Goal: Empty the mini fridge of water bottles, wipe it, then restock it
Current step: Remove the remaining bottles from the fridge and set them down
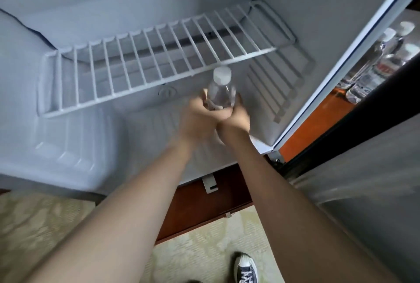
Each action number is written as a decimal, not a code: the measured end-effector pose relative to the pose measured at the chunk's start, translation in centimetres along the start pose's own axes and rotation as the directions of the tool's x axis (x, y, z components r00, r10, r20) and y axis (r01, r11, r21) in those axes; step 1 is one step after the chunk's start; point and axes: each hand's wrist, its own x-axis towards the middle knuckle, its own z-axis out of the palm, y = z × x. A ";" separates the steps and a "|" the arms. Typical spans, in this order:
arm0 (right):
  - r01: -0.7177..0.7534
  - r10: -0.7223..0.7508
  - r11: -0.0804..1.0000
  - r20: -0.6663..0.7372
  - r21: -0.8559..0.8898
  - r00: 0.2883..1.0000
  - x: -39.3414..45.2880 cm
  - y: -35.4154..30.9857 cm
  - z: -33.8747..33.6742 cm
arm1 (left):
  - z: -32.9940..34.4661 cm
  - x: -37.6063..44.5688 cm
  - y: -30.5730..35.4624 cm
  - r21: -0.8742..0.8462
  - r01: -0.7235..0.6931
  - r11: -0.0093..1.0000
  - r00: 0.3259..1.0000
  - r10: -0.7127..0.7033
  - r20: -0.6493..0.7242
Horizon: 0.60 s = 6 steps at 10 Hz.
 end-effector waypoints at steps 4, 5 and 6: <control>0.083 -0.092 0.988 0.060 0.133 0.994 -14.6 -4.0 -7.3 | -2.9 -15.6 6.0 0.000 -0.198 0.980 0.980 0.197 0.033; 0.194 -0.199 0.973 0.029 0.128 0.980 -17.8 -8.4 -11.8 | -3.1 -19.1 10.5 -0.009 -0.296 0.955 0.955 0.296 -0.029; 0.266 -0.269 0.959 0.022 0.095 0.963 -20.9 -12.6 -16.1 | -3.0 -23.0 15.5 -0.053 -0.377 0.925 0.926 0.375 -0.048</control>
